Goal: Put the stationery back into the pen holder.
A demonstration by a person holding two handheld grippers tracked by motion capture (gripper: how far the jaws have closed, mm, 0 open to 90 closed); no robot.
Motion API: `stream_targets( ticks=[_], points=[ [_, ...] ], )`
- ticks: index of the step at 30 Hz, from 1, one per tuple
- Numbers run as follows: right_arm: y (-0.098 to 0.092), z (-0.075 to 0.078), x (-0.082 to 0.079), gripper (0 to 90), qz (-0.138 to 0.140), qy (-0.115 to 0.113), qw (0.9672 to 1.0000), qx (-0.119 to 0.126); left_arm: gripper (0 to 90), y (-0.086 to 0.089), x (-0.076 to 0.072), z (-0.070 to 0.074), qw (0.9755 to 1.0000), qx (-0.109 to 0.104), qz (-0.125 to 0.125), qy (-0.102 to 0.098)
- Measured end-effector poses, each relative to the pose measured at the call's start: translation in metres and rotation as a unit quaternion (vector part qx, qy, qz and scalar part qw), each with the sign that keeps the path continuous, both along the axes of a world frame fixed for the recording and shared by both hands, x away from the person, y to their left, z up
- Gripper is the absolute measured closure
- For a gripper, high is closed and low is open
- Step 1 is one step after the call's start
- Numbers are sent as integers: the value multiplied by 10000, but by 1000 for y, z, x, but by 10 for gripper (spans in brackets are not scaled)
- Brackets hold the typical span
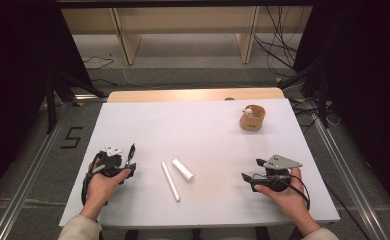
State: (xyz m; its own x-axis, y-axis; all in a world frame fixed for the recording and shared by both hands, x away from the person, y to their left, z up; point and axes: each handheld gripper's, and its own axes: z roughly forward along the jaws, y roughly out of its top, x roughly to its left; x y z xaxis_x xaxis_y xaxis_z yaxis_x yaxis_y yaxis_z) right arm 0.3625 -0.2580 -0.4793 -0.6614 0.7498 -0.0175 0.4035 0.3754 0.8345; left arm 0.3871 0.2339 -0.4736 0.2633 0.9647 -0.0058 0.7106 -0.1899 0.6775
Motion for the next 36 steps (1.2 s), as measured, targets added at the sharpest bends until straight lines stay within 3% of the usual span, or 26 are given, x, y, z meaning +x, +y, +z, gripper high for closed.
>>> stream_targets(
  ticks=[3, 7, 15, 36],
  points=[
    [0, 0, 0, 234, -7, -7, 10000, -4, 519, 2, 10, 0, 9996, -114, 73, 253],
    [0, 0, 0, 236, 4, -9, 10000, -5, 566, 4, 24, 0, 9980, -45, 43, 636],
    [0, 0, 0, 237, 36, -34, 10000, -11, 636, 4, 37, -1, 9943, 135, 38, 1052],
    [1, 1, -1, 240, 45, -57, 10000, 13, 735, 3, 45, 1, 9913, 201, 175, 1286]
  ],
)
